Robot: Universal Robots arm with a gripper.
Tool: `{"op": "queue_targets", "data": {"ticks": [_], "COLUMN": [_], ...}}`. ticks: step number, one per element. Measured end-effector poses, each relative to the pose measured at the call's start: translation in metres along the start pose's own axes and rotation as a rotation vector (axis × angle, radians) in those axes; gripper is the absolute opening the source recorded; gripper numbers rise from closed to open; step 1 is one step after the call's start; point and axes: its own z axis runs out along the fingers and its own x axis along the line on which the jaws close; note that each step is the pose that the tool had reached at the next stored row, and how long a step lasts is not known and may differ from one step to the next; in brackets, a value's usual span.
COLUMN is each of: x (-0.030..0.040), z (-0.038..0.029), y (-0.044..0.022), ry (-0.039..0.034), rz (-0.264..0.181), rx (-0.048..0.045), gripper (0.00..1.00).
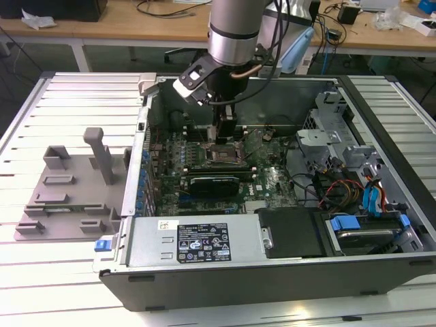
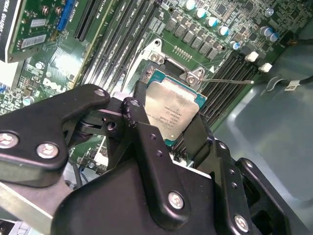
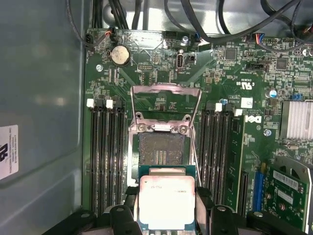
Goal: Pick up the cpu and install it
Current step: 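Place the cpu into insertion slot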
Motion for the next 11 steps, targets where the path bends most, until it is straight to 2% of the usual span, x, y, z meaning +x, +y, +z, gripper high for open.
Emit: {"op": "queue_targets", "data": {"ticks": [4,11], "x": [-0.0001,-0.0002], "z": [0.0023,0.0045], "y": [0.0031,0.0044], "ry": [0.0001,0.0000], "rz": [0.000,0.000], "rx": [0.0000,0.0000], "gripper": [0.55,0.55]}}
